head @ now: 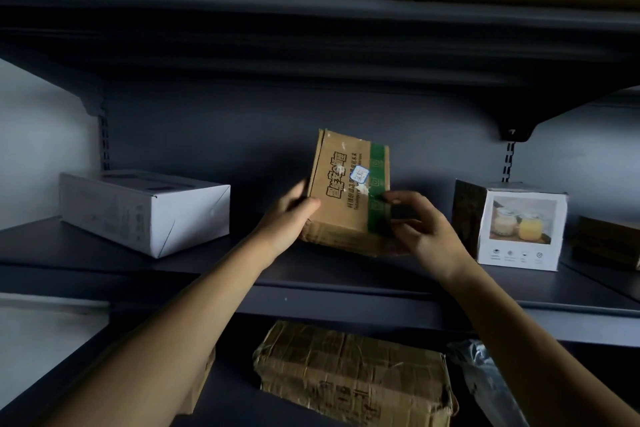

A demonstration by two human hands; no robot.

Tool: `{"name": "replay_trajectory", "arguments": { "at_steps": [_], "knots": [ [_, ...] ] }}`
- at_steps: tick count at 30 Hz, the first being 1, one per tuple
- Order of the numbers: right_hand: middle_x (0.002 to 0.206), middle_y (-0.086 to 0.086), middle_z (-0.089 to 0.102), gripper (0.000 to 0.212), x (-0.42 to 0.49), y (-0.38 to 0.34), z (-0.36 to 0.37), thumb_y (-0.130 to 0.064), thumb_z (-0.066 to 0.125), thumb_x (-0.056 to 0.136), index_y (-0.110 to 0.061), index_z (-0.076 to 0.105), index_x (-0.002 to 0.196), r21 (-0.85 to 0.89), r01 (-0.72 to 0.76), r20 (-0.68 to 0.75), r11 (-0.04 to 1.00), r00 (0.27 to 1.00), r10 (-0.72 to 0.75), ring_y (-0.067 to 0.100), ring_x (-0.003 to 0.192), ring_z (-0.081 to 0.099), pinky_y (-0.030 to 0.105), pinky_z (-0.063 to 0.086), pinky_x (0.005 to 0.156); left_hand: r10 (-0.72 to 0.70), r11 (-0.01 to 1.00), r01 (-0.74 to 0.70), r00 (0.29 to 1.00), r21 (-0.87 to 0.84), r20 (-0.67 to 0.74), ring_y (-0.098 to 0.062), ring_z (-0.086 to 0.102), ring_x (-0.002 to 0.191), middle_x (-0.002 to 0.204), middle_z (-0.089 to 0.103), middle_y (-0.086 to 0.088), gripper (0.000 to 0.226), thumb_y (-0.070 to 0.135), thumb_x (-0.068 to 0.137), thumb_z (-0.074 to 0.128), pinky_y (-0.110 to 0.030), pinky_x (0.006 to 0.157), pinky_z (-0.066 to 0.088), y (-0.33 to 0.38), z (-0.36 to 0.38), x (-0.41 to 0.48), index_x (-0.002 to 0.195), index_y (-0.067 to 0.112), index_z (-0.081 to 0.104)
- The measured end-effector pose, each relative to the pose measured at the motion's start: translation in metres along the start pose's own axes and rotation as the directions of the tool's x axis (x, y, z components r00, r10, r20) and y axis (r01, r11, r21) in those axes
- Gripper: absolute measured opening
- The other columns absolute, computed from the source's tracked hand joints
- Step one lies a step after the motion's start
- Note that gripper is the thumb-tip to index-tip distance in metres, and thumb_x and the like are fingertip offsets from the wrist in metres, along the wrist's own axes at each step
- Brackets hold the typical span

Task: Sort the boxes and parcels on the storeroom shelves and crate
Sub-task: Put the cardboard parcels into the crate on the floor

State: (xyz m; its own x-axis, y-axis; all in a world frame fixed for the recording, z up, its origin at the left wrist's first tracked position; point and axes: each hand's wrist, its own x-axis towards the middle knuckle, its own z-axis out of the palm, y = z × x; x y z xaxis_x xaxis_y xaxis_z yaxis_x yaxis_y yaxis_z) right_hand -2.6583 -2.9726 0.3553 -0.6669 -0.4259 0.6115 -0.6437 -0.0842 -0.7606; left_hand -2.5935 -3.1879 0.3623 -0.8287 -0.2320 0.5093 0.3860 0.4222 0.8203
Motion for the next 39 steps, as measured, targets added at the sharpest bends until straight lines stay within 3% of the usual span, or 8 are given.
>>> {"name": "replay_trajectory", "arguments": {
  "at_steps": [3,8,14,18,22,28,34,39],
  "knots": [
    [0.119,0.008,0.058,0.029,0.001,0.000,0.002,0.003,0.052,0.094,-0.023,0.053,0.108,0.082,-0.041,-0.108,0.996,0.993,0.050,0.022,0.092,0.068,0.038,0.060,0.056,0.021,1.000,-0.021,0.995,0.000,-0.094,0.022,0.050,0.087,0.098,0.057,0.032,0.031,0.020,0.101,0.044,0.000,0.072,0.036,0.005,0.000,-0.002,0.125,0.036,0.054],
    [0.107,0.004,0.066,0.025,0.001,-0.003,0.003,-0.020,0.059,0.094,-0.016,0.045,0.115,0.074,-0.173,-0.111,0.982,0.977,0.180,0.015,0.081,0.073,0.046,0.061,0.059,0.063,0.998,-0.063,0.986,0.005,-0.156,0.017,0.048,0.091,0.109,0.056,0.021,0.036,0.018,0.102,0.042,0.006,0.068,0.034,0.006,0.001,-0.002,0.137,0.021,0.052],
    [0.110,0.009,0.068,0.046,0.003,-0.004,0.003,-0.032,0.061,0.092,-0.012,0.041,0.128,0.083,-0.245,-0.144,0.966,0.956,0.255,0.018,0.082,0.074,0.048,0.061,0.064,0.130,0.991,-0.133,0.979,-0.010,-0.160,0.027,0.052,0.093,0.108,0.059,0.030,0.031,0.018,0.102,0.044,0.005,0.074,0.035,0.008,-0.002,-0.004,0.127,0.032,0.056],
    [0.115,0.005,0.067,0.082,0.006,0.000,0.000,-0.033,0.062,0.092,-0.031,0.007,0.152,0.122,-0.209,-0.171,0.970,0.958,0.228,0.020,0.088,0.073,0.047,0.061,0.066,0.174,0.984,-0.174,0.959,0.020,-0.225,0.018,0.055,0.088,0.105,0.064,0.020,0.020,0.023,0.101,0.047,0.001,0.071,0.038,0.007,-0.004,-0.004,0.116,0.029,0.059],
    [0.113,0.006,0.068,0.076,0.007,-0.001,-0.007,-0.026,0.060,0.094,-0.040,0.010,0.150,0.156,-0.130,-0.186,0.979,0.970,0.158,0.024,0.090,0.073,0.045,0.060,0.068,0.201,0.979,-0.201,0.947,0.029,-0.250,0.017,0.056,0.085,0.101,0.064,0.018,0.016,0.025,0.101,0.047,0.000,0.068,0.039,0.009,-0.003,-0.004,0.112,0.026,0.059],
    [0.112,0.016,0.065,0.039,-0.002,-0.011,-0.008,-0.015,0.063,0.093,-0.025,0.035,0.119,0.257,-0.090,-0.384,0.962,0.904,0.187,0.027,0.096,0.069,0.046,0.059,0.076,0.118,0.993,-0.122,0.976,-0.007,-0.180,0.011,0.053,0.100,0.112,0.059,0.022,0.030,0.033,0.100,0.048,0.004,0.068,0.036,0.015,0.000,-0.004,0.129,0.031,0.055],
    [0.125,0.017,0.056,0.037,-0.017,-0.022,-0.006,-0.008,0.064,0.091,-0.019,0.035,0.111,0.251,-0.070,-0.438,0.965,0.881,0.178,0.033,0.107,0.065,0.039,0.060,0.066,-0.041,0.992,0.014,0.976,-0.126,-0.213,-0.016,0.047,0.122,0.144,0.037,-0.001,0.097,0.037,0.076,0.079,-0.021,0.092,0.038,0.026,0.023,-0.009,0.149,0.026,0.015],
    [0.117,0.004,0.055,0.043,-0.042,-0.028,-0.005,-0.001,0.060,0.091,-0.030,0.042,0.116,0.114,-0.080,-0.457,0.990,0.881,0.124,0.028,0.107,0.063,0.045,0.061,0.074,0.048,0.980,-0.102,0.954,-0.169,-0.296,-0.004,0.037,0.121,0.147,0.026,-0.005,0.117,0.022,0.068,0.087,-0.016,0.095,0.032,0.032,0.045,-0.023,0.152,0.025,0.006]
  ]
}}
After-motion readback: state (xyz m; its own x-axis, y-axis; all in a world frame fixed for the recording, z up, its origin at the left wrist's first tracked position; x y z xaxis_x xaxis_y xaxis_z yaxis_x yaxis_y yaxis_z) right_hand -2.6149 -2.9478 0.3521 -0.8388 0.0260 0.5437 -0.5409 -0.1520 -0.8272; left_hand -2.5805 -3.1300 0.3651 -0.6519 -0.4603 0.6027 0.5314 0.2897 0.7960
